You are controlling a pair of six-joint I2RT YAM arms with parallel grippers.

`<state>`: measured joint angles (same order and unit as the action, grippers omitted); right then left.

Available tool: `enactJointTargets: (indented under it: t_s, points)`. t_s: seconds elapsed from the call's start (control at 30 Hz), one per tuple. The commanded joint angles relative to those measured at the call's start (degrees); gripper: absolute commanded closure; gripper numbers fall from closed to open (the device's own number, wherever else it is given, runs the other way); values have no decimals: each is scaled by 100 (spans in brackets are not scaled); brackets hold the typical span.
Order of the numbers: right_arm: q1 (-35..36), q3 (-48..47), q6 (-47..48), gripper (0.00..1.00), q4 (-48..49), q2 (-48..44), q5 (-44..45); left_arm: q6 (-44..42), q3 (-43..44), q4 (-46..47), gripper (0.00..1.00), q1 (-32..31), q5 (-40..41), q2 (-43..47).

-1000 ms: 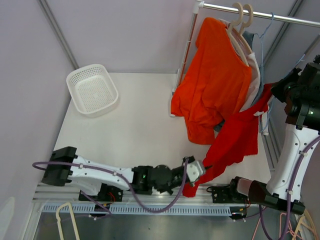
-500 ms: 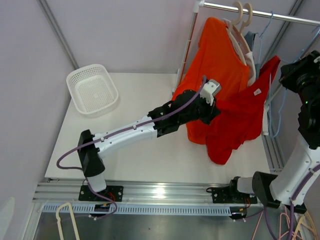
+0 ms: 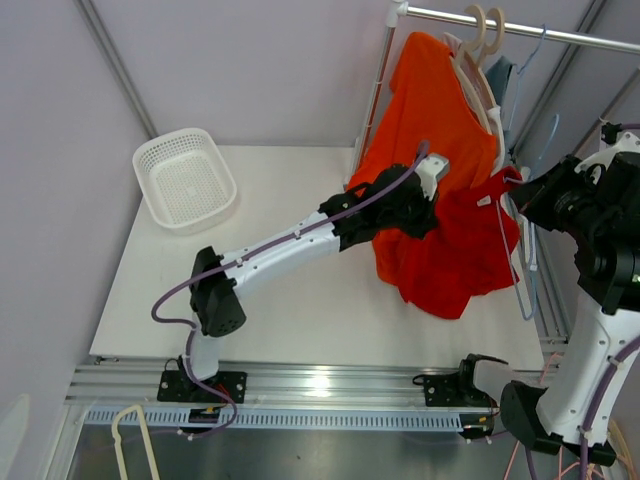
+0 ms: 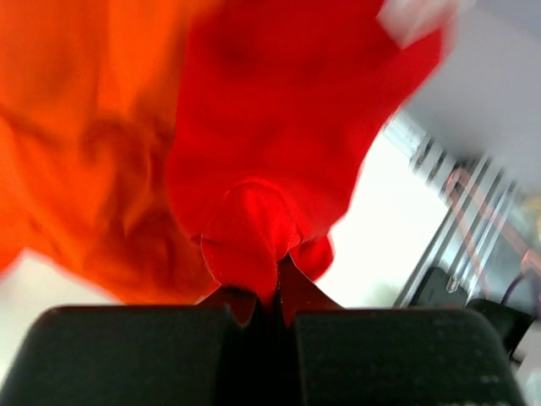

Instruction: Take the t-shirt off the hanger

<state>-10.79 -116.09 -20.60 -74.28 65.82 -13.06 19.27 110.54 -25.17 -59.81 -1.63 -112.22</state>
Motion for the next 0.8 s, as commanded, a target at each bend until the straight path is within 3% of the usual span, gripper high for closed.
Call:
enactJointTargets:
  t_s: [0.0,0.13,0.3,0.63,0.73,0.77]
  points:
    - [242,139,144,100,-139,-394,-454,77,1274,-48,99,83,119,-158]
    - [455,350,144,100,-280,-605,-136,182,2269,-698,99,390,66,-695]
    - [463,-209,-58,100,-403,-693,-38,446,2244,-981,99,769,-232,-1047]
    - [455,-1143,-445,100,-500,-921,75,464,865,-586,99,980,-21,-871]
    - [463,-952,-401,100,-70,-1062,469,595,294,-123,99,998,-328,-583]
    - [463,-863,-349,100,105,-1054,628,674,-334,71,99,980,-416,-416]
